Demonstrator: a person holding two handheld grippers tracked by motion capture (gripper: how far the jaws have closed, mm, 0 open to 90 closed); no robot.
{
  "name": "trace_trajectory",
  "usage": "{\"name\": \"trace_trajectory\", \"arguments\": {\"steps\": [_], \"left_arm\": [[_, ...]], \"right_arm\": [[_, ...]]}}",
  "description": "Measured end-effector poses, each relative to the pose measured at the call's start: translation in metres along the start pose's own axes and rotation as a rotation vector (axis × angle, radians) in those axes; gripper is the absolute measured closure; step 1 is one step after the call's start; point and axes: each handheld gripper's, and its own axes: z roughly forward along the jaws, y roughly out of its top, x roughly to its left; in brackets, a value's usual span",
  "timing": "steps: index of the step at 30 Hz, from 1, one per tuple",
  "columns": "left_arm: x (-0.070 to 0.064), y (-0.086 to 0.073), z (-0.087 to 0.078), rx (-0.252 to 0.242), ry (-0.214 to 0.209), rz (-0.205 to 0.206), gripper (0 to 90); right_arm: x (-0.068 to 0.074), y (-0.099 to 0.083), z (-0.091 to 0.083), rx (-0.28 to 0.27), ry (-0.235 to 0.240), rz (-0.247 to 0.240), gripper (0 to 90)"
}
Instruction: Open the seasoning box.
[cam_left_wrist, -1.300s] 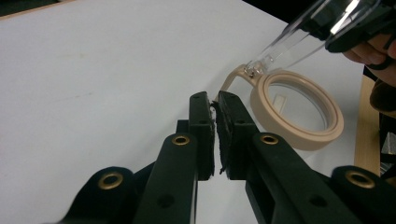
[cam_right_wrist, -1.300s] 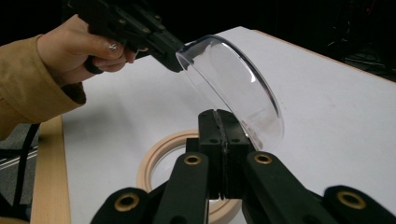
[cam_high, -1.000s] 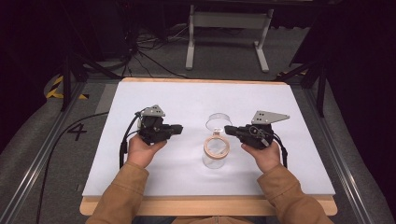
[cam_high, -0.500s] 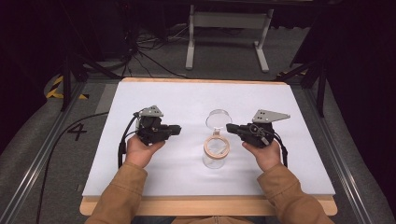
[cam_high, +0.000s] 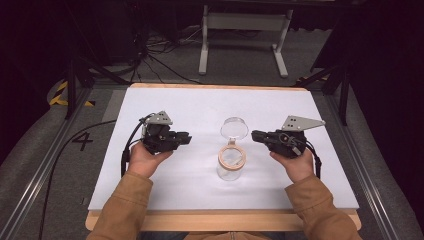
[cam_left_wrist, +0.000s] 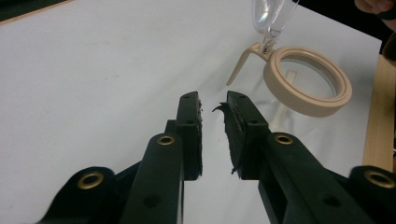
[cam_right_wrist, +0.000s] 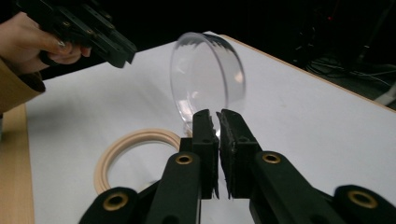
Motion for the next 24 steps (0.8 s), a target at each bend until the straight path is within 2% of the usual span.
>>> {"name": "trace_trajectory", "arguments": {"steps": [2,6,13,15,20,24], "left_arm": [[0.003,-0.001,-0.002,0.004,0.014,0.005,74.7],[0.008,-0.003,-0.006,0.005,0.046,-0.010,73.9],[0.018,-0.007,-0.009,0.016,0.082,-0.031,70.6],[0.020,-0.009,-0.008,0.021,0.093,-0.045,69.7],[0.033,-0.017,-0.003,0.052,0.118,-0.069,68.5],[0.040,-0.022,0.001,0.071,0.136,-0.108,67.1]], "right_arm": [[-0.005,-0.001,-0.006,0.008,-0.022,0.001,83.1],[-0.016,-0.005,-0.017,0.020,-0.069,0.009,80.5],[-0.040,-0.016,-0.034,0.052,-0.118,0.058,72.5],[-0.048,-0.021,-0.039,0.068,-0.152,0.073,71.9],[-0.063,-0.032,-0.043,0.116,-0.192,0.107,69.4],[-0.073,-0.042,-0.042,0.149,-0.210,0.128,66.2]]}}
